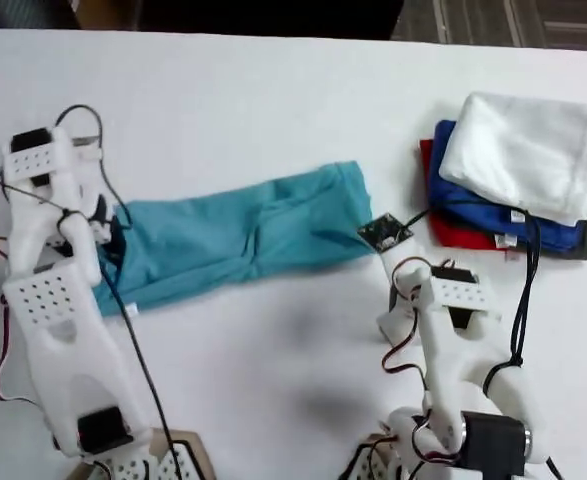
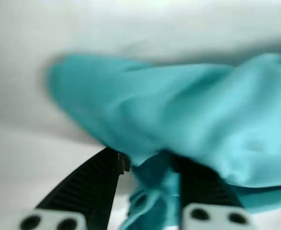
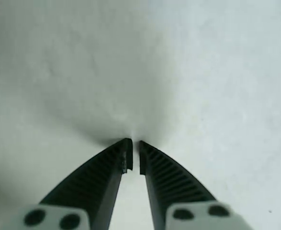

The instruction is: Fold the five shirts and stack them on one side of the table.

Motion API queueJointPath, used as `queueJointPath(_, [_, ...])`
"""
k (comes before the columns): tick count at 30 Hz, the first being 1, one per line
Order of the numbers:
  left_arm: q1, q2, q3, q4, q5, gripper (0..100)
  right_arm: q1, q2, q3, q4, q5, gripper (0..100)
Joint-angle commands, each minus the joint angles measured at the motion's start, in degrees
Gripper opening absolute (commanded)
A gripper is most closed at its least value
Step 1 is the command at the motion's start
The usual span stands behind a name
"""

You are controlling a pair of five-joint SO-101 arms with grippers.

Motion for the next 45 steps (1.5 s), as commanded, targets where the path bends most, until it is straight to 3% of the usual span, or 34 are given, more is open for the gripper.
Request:
queueJointPath(1, [2.1,1.3,-0.2,0.6,-0.1,3,0.9,-0.1,0.3,-1.8,0.4,5.9])
queueJointPath(6, [-5.3,0.7,-0.7,0.1,-3.9,3,0.9,0.0,0.4,-2.2,0.4,5.9])
queueJointPath(15, [-23.6,0.7,-13.3,0.7,-12.7,3,0.9,-0.3,1.2,-2.8,0.4,5.9])
queueJointPath(20, [-28.6,0.4,-18.0,1.0,-12.8,3,0.9,-0.3,1.2,-2.8,0.4,5.9])
queueJointPath(24, [-28.6,-3.8,-16.8,1.1,-12.6,3,0.9,-0.3,1.2,-2.9,0.4,5.9])
queueJointPath(29, [-19.1,-19.7,-2.9,1.1,-12.6,3,0.9,-0.3,1.2,-2.9,0.4,5.9])
queueJointPath(36, [5.2,-45.0,16.0,1.1,-8.3,3,0.9,-0.3,1.3,-2.9,0.4,5.9])
queueJointPath(41, [23.8,-49.8,15.9,0.9,-3.6,3,1.0,-0.3,1.3,-2.9,0.4,5.9])
queueJointPath(45, [33.8,-45.3,11.4,0.0,-1.8,3,1.0,-0.3,1.3,-2.9,0.4,5.9])
